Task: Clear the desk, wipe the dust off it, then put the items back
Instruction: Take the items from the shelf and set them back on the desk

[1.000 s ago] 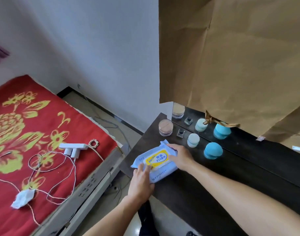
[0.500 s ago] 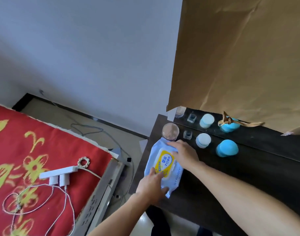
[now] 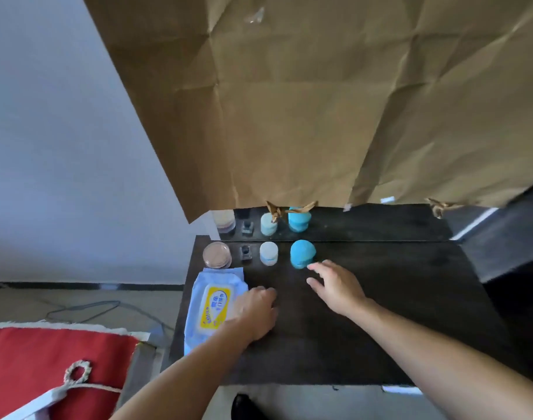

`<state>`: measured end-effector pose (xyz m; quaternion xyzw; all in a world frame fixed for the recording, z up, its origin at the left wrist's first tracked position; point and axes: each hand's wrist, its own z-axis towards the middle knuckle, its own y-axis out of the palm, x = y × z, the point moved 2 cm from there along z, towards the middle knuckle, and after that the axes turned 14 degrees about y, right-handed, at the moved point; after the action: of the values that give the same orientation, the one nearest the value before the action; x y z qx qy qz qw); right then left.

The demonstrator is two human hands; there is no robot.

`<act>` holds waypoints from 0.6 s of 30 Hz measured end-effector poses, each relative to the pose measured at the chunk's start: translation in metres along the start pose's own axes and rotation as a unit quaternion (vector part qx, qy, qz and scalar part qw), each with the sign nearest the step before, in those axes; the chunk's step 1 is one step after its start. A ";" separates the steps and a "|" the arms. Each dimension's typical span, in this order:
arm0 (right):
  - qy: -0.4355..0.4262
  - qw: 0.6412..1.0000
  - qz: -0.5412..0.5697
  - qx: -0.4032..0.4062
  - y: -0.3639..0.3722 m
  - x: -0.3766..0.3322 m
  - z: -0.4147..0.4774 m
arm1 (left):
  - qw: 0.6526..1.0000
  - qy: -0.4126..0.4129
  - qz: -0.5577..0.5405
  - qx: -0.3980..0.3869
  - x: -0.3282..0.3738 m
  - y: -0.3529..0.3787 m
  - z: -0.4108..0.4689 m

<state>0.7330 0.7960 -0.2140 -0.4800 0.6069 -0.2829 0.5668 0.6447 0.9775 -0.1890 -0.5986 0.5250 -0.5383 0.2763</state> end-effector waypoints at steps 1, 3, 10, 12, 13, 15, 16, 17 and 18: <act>0.007 1.000 0.001 0.008 -0.011 0.021 -0.010 | 1.000 0.017 0.005 0.010 0.019 0.000 0.006; 0.021 0.999 0.006 0.027 -0.033 0.063 -0.034 | 0.999 0.045 0.016 0.027 0.063 0.003 0.016; 0.058 0.993 0.004 0.098 -0.113 0.198 -0.121 | 0.989 0.135 0.008 0.060 0.230 0.031 0.044; 0.073 0.990 0.011 0.122 -0.140 0.235 -0.141 | 0.985 0.161 -0.001 0.065 0.278 0.038 0.051; 0.081 0.988 0.011 0.133 -0.154 0.250 -0.149 | 0.982 0.175 -0.003 0.066 0.300 0.039 0.054; 0.100 0.982 0.012 0.160 -0.180 0.278 -0.161 | 0.976 0.209 0.004 0.069 0.339 0.039 0.064; 0.108 0.978 0.014 0.176 -0.193 0.291 -0.165 | 0.972 0.225 0.008 0.072 0.357 0.038 0.070; 0.117 0.975 0.017 0.191 -0.205 0.304 -0.168 | 0.967 0.241 0.011 0.076 0.374 0.036 0.076; 0.125 0.971 0.019 0.204 -0.217 0.317 -0.169 | 0.963 0.255 0.013 0.081 0.390 0.034 0.083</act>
<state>0.6601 0.3934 -0.1197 -0.3028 0.6116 -0.4478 0.5777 0.6600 0.5864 -0.1034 -0.4104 0.5404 -0.7102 0.1875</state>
